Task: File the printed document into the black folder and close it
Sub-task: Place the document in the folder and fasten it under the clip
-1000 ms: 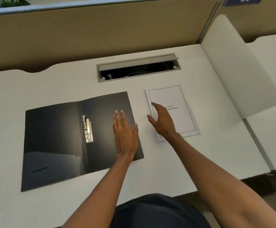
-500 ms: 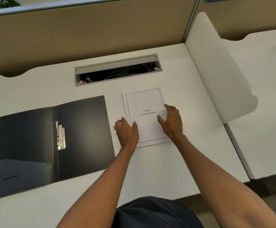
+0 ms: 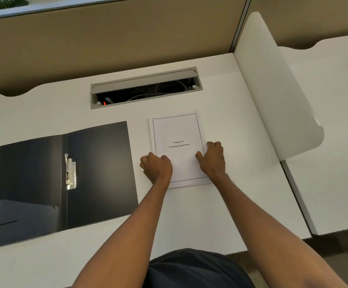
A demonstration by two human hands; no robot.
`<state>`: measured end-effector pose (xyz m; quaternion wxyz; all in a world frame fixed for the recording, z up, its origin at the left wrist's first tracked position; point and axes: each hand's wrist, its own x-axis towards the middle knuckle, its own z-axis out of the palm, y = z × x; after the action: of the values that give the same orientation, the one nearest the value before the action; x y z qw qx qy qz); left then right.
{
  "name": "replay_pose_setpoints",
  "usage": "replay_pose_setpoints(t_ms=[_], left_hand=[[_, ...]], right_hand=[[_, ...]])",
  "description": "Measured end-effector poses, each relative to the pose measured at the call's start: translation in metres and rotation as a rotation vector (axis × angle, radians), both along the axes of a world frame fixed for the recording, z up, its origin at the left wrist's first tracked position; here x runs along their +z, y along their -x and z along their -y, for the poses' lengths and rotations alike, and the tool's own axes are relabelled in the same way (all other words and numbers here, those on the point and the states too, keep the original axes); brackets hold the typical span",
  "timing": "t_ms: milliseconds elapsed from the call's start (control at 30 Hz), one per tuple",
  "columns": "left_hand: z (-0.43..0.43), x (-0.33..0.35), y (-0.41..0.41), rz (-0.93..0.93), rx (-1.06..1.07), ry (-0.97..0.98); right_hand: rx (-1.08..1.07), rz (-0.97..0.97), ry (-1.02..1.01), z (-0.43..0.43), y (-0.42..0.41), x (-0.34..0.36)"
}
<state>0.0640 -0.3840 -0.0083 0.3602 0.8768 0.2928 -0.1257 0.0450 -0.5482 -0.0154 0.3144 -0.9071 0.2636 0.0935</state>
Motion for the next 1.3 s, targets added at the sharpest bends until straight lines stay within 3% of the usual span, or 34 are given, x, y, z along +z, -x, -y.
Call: replay_pose_setpoints(t_ms=[367,500,933,1300], left_hand=[[-0.01,0.004,-0.024,-0.128,0.229,0.304],[-0.022,0.004,-0.032,-0.091,0.214,0.478],[-0.063,0.004,-0.028,-0.129,0.171,0.753],[-0.101,-0.005,-0.021,-0.147,0.174,0.88]], right_hand=[[0.011,-0.006,0.012,-0.002,0.001,-0.001],[0.009,0.0,0.015,-0.001,0.002,-0.001],[0.014,0.003,0.015,0.001,0.005,0.002],[-0.128,0.042,-0.353,0.009,-0.004,0.012]])
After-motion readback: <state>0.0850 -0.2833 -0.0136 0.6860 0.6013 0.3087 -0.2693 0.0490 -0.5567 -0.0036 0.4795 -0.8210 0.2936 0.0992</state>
